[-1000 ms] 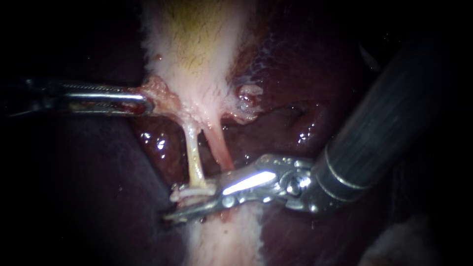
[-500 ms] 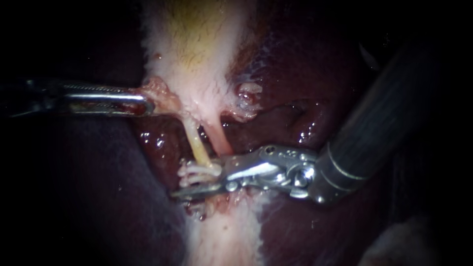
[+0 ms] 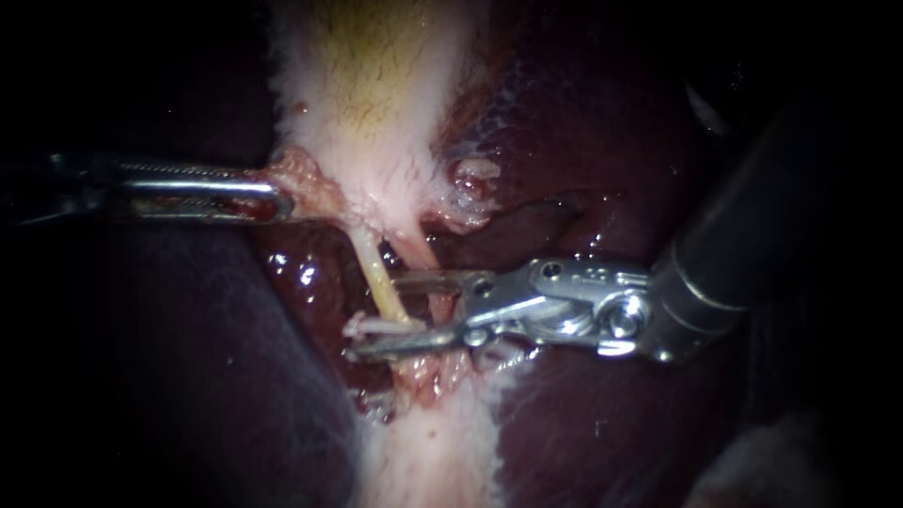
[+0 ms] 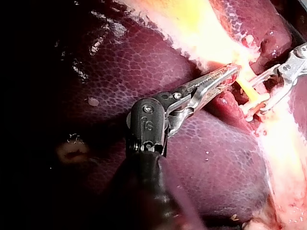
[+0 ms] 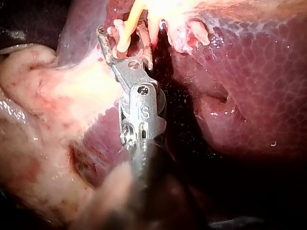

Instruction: Going back second clip left tube

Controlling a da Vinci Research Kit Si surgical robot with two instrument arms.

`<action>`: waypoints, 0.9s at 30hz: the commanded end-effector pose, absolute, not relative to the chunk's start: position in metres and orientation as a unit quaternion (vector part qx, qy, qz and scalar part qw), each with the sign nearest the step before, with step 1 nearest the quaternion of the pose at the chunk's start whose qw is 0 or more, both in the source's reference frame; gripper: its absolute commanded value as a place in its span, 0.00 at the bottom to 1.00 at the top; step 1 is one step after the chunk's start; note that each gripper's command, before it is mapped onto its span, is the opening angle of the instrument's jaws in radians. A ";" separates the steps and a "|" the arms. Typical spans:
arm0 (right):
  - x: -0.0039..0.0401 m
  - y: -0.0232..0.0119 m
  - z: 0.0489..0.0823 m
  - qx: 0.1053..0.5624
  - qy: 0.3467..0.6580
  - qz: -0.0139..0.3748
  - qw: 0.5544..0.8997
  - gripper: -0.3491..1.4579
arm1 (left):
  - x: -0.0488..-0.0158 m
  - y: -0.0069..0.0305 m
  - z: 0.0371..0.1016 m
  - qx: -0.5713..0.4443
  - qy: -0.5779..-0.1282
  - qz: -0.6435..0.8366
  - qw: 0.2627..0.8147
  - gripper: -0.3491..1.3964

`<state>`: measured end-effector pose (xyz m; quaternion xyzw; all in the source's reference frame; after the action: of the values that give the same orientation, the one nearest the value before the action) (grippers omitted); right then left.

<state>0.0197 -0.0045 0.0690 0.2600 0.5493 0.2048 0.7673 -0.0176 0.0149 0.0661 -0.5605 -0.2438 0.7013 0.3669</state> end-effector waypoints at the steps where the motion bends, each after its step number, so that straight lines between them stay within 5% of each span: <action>1: 0.0193 -0.0045 0.0689 0.257 0.551 0.198 0.769 0.47 | -0.0176 0.0149 0.0660 -0.561 -0.244 0.701 0.367 0.00; 16: 0.0104 -0.0042 0.0646 0.130 0.557 0.168 0.803 0.46 | -0.0175 0.0149 0.0661 -0.561 -0.244 0.701 0.366 0.00; 27: 0.0064 -0.0028 0.0636 0.173 0.572 0.125 0.792 0.47 | -0.0175 0.0149 0.0661 -0.561 -0.244 0.701 0.366 0.00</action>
<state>0.0061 -0.0025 0.0634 0.1748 0.5719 0.1239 0.7918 -0.0175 0.0149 0.0661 -0.5608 -0.2443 0.7013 0.3660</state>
